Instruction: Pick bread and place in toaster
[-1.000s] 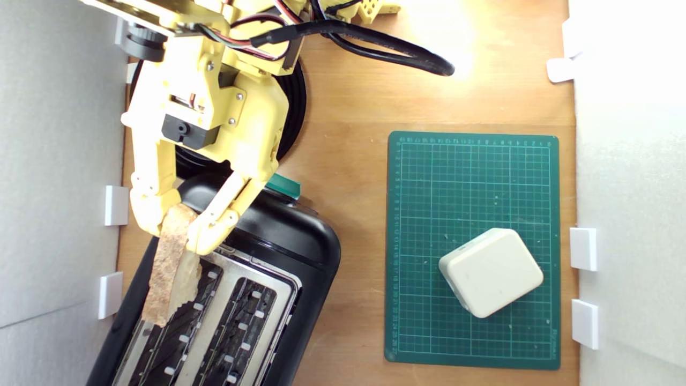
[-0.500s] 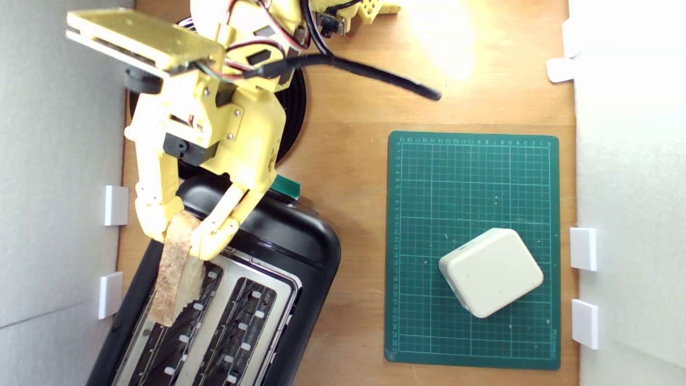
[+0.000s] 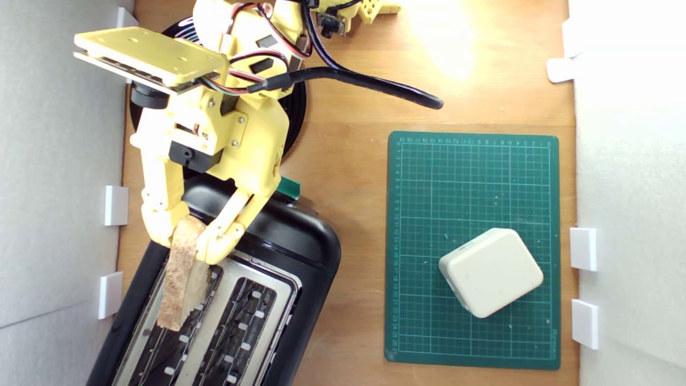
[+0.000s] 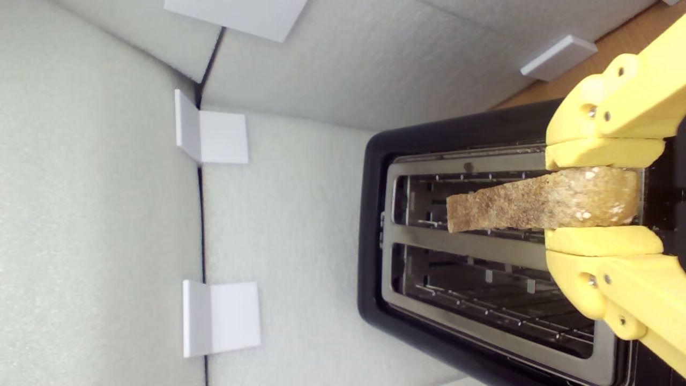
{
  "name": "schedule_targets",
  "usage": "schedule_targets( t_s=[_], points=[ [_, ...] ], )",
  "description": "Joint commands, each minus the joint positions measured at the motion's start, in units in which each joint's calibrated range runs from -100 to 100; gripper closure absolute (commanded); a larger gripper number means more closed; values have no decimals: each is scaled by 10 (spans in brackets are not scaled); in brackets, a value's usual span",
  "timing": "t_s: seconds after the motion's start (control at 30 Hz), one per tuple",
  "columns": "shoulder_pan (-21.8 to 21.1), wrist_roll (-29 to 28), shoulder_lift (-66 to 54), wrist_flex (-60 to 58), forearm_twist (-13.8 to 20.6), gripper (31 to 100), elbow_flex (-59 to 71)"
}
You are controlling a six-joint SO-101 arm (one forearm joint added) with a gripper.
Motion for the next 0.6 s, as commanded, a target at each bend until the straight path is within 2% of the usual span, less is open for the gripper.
schedule_targets(
  t_s=[0.0, 0.1, 0.57],
  points=[
    [-4, 2, 2, -12, -1, 732, -36],
    [-4, 1, 7, -23, 11, 732, -36],
    [-4, 1, 63, -39, 11, 732, -74]
  ],
)
